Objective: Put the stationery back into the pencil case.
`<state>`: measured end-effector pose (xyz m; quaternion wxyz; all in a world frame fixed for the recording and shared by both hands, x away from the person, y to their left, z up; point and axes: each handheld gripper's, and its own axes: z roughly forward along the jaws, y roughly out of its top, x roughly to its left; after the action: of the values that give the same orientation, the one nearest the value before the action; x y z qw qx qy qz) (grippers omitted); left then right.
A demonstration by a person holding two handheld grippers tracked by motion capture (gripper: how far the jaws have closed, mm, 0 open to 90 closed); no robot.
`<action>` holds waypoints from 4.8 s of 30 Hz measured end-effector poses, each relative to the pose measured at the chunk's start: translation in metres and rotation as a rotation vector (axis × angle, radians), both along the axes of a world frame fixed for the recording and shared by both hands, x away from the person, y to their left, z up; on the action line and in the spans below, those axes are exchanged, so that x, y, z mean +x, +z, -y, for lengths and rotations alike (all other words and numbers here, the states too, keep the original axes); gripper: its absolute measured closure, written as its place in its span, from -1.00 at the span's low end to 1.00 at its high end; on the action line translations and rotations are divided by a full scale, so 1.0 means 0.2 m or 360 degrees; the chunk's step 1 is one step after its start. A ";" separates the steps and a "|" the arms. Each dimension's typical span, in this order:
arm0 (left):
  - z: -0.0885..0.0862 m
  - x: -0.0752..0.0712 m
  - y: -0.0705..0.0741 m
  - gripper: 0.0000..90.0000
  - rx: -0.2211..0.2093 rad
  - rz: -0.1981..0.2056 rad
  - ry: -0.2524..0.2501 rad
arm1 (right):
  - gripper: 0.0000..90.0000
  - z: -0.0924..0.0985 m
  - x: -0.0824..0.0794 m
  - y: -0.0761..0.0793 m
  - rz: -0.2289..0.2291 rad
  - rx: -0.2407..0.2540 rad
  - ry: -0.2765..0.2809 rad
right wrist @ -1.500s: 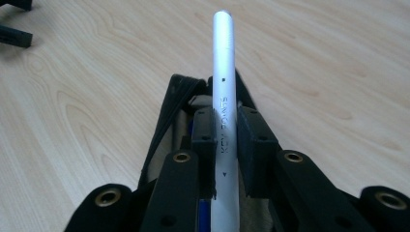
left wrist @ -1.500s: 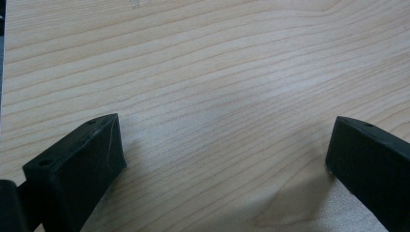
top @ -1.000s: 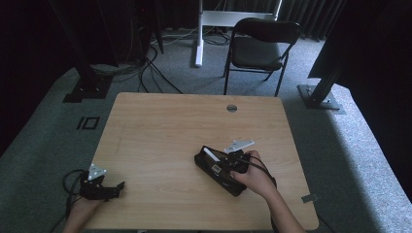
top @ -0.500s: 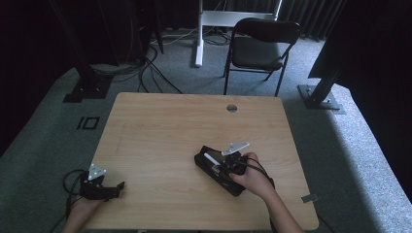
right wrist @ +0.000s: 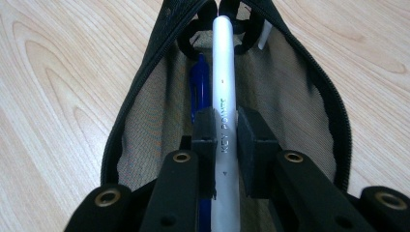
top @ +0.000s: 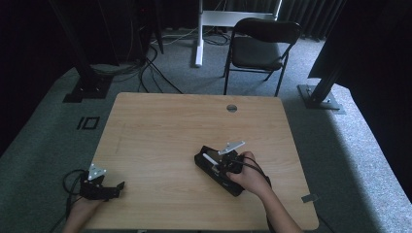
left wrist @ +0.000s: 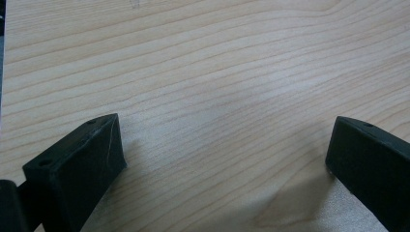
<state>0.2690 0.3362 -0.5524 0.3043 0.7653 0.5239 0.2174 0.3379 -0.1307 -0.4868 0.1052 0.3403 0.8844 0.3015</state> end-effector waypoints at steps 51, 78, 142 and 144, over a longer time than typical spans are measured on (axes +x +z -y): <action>0.00 0.00 0.00 -1.00 0.0000 0.0000 0.0000 | 0.61 -0.04 0.04 0.00 -0.0040 0.0002 0.0015; 0.00 0.00 0.00 -1.00 0.0000 0.0001 -0.0001 | 0.02 0.06 0.05 0.20 0.0140 0.0375 -0.0160; 0.00 0.00 0.00 -1.00 0.0000 0.0000 0.0000 | -0.33 0.59 0.03 -0.21 0.0187 0.0346 -0.0731; 0.00 0.00 0.00 -1.00 0.0000 0.0000 0.0000 | -0.34 0.61 0.01 -0.22 0.0190 0.0344 -0.0751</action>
<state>0.2690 0.3362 -0.5524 0.3043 0.7652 0.5239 0.2175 0.3400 -0.2526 -0.5317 0.1876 0.5279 0.7356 0.3808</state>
